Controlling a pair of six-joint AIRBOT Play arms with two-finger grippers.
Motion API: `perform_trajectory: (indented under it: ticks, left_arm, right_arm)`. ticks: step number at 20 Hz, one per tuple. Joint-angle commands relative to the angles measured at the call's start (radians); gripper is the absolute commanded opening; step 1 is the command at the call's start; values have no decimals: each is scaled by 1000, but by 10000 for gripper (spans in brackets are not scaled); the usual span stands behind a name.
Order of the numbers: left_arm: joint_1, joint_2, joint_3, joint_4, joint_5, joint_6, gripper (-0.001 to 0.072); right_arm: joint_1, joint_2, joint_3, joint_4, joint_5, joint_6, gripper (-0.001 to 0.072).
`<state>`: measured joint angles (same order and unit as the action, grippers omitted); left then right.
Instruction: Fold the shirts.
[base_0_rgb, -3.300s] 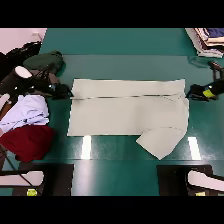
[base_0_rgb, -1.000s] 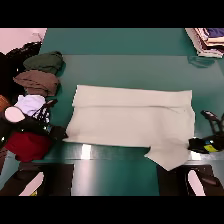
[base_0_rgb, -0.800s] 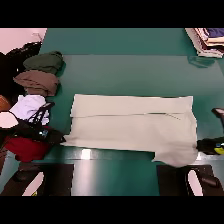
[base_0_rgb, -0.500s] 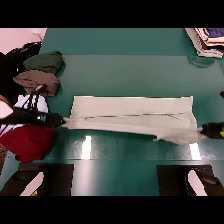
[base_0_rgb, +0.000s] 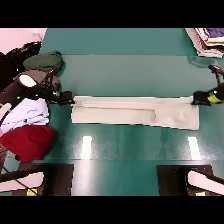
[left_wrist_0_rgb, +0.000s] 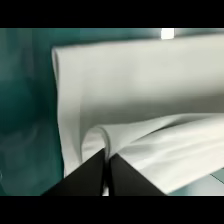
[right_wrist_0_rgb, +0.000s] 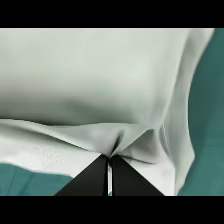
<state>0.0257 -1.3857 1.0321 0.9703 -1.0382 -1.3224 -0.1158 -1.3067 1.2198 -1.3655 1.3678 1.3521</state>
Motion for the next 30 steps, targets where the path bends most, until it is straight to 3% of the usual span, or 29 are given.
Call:
perform_trajectory:
  ticks: [1, 2, 3, 4, 7, 9, 11, 12, 14, 19, 21, 28, 30]
  left_arm:
    - [1, -79, 71, -29, 44, -11, 374]
    - [1, -78, 83, -29, 55, -27, 565]
    - [1, -78, 102, -29, 47, -32, 549]
    - [1, -78, 126, -29, 24, -32, 550]
    - [1, -77, 206, -29, -77, -32, 527]
    - [1, -72, 222, -34, -118, -18, 153]
    - [-5, -68, 222, -39, -136, -5, 30]
    - [-16, -68, 222, -37, -135, -5, 30]
    - [-63, -68, 222, -36, -135, -5, 31]
    - [-216, -68, 222, -36, -70, -6, 30]
    - [-259, -68, 222, -36, -50, -14, 30]
    - [-342, -68, 222, -37, -33, -40, 30]
    - [-356, -71, 222, -40, -12, -45, 30]
  right_arm:
    - [32, -155, 144, 35, -30, 0, 41]
    - [27, -191, 186, 75, -30, 0, 191]
    - [16, -221, 227, 121, -22, 0, 315]
    - [-1, -241, 257, 160, -3, 0, 361]
    - [-58, -250, 280, 194, 87, -61, 361]
    - [-124, -218, 230, 195, 112, -90, 361]
    - [-202, -172, 144, 197, 106, -128, 361]
    - [-244, -153, 101, 197, 107, -158, 397]
    - [-331, -139, 24, 198, 105, -181, 662]
    - [-459, -257, -69, 406, 140, -333, 679]
    - [-451, -316, -51, 412, 150, -377, 678]
    - [-363, -440, 46, 413, 154, -385, 674]
    - [-330, -446, 45, 399, 153, -385, 578]
